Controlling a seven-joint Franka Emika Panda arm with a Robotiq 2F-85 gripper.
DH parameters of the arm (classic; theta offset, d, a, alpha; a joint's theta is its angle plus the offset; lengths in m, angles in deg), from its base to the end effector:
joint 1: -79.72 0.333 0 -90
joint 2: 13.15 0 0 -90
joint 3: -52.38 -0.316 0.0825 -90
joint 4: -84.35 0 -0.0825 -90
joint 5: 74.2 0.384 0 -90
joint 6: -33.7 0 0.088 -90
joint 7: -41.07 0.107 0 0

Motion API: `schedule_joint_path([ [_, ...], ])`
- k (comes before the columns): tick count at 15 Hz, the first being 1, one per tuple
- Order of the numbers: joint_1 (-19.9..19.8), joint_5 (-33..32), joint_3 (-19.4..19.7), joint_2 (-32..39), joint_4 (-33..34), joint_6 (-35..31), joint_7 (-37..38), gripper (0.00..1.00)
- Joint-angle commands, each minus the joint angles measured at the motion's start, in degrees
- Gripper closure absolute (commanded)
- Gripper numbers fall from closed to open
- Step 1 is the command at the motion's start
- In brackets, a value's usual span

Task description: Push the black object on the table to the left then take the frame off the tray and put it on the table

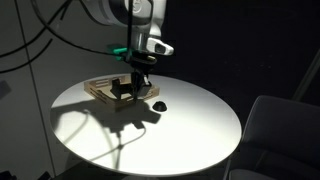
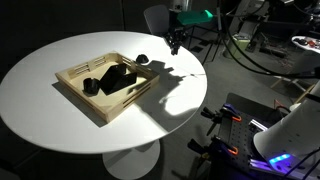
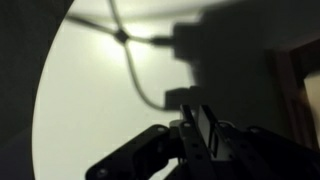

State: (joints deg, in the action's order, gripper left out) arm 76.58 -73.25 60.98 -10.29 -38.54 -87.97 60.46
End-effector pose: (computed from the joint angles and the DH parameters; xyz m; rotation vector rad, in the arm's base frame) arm 0.5271 -0.1084 0.3744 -3.0190 0.8560 0.1113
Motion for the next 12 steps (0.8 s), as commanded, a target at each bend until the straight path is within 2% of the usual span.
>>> schedule_joint_path([
  [1,-0.16,-2.86,-1.97,-11.49,-8.61,1.96,3.44,0.53],
  [7,-0.11,-1.41,-6.82,-21.24,-13.97,5.14,3.86,0.05],
  [8,0.04,-1.02,-7.47,-21.93,-14.14,5.21,3.43,0.01],
  [12,0.78,1.28,-9.08,-22.5,-13.42,5.07,1.56,0.0],
])
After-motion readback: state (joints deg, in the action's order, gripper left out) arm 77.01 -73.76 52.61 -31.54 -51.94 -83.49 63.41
